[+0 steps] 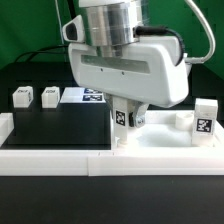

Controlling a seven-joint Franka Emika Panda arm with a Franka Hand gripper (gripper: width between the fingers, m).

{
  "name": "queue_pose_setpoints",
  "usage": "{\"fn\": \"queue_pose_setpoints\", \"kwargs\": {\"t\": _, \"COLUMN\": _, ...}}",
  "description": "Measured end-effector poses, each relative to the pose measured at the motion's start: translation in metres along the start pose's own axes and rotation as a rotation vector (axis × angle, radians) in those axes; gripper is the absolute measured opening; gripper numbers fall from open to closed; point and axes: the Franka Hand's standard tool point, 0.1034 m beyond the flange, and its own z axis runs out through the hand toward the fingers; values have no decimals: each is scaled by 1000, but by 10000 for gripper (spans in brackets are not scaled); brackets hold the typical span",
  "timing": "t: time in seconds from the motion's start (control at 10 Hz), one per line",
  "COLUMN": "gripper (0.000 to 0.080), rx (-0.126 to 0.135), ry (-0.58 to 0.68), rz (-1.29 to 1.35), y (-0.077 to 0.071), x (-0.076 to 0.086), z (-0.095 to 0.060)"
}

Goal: Assemble square table

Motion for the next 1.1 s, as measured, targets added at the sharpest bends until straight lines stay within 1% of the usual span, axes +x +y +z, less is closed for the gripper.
{"fn": "queue_pose_setpoints", "kwargs": {"t": 0.2, "gripper": 268, "rx": 4, "ry": -4, "rz": 174, "y": -2, "x": -2, "z": 1}}
{"fn": "queue_pose_setpoints", "kwargs": {"t": 0.3, "gripper": 268, "rx": 25, "ry": 0, "rz": 358, "y": -2, "x": -2, "z": 1}}
{"fn": "queue_pose_setpoints", "kwargs": {"t": 0.4, "gripper": 268, "rx": 40, "ry": 5, "rz": 401, "y": -2, "x": -2, "z": 1}}
{"fn": "queue_pose_setpoints", "kwargs": {"t": 0.5, "gripper": 291, "rx": 40, "ry": 4, "rz": 388, "y": -2, "x": -2, "z": 1}}
{"fn": "queue_pose_setpoints", "kwargs": {"t": 0.6, "gripper": 291, "rx": 39, "ry": 6, "rz": 319, "y": -2, "x": -3, "z": 1}}
{"fn": "queue_pose_setpoints", "kwargs": {"t": 0.7, "gripper": 470, "rx": 41, "ry": 25, "rz": 114, "y": -5, "x": -3, "z": -6}}
{"fn": "queue_pose_setpoints", "kwargs": {"t": 0.8, "gripper": 607, "rx": 36, "ry": 54, "rz": -149, "y": -13, "x": -9, "z": -20}}
{"fn": "queue_pose_setpoints", "kwargs": {"t": 0.9, "gripper": 637, "rx": 29, "ry": 48, "rz": -168, "y": -8, "x": -7, "z": -14}}
{"fn": "queue_pose_setpoints", "kwargs": {"t": 1.1, "gripper": 646, "rx": 17, "ry": 53, "rz": -413, "y": -7, "x": -6, "z": -12}}
